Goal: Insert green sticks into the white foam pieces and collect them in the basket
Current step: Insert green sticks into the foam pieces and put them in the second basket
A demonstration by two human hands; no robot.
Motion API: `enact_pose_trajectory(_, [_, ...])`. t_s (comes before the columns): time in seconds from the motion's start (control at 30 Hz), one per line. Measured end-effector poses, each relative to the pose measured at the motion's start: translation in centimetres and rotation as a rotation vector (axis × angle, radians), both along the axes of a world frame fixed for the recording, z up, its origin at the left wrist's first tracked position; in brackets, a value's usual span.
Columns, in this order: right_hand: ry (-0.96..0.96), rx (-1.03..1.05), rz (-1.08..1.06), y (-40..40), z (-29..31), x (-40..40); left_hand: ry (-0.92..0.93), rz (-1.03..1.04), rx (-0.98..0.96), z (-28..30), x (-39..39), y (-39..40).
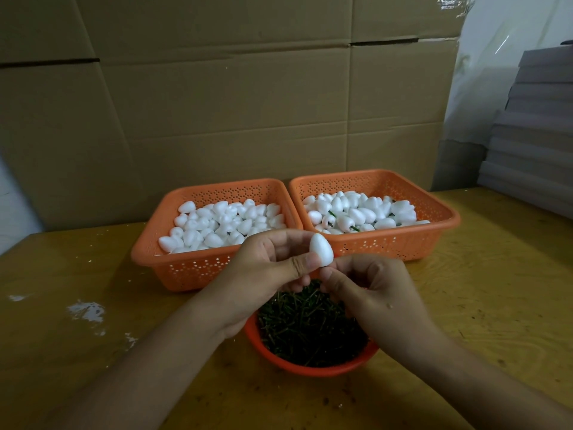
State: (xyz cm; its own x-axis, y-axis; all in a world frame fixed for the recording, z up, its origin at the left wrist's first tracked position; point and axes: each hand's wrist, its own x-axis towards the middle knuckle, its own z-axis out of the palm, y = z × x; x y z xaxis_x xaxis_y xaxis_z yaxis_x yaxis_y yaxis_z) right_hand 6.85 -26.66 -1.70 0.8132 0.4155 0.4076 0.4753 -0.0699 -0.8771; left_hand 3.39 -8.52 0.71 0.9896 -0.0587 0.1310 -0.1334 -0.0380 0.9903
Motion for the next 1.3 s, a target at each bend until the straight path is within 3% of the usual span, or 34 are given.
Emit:
enact_pose_trajectory(0.3, [0.000,0.055,-0.134,-0.06,0.21,0.41,-0.042,0.022,0.028,-0.02,0.03,-0.23])
enact_pose_trajectory(0.63, [0.002,0.008,-0.100,-0.11,-0.06,0.38,-0.185,0.026,0.119,-0.16,0.00,-0.41])
enact_pose_trajectory(1.3, [-0.035,0.029,0.025,-0.08,0.13,0.24,-0.143,0.010,0.120,-0.44,0.21,-0.20])
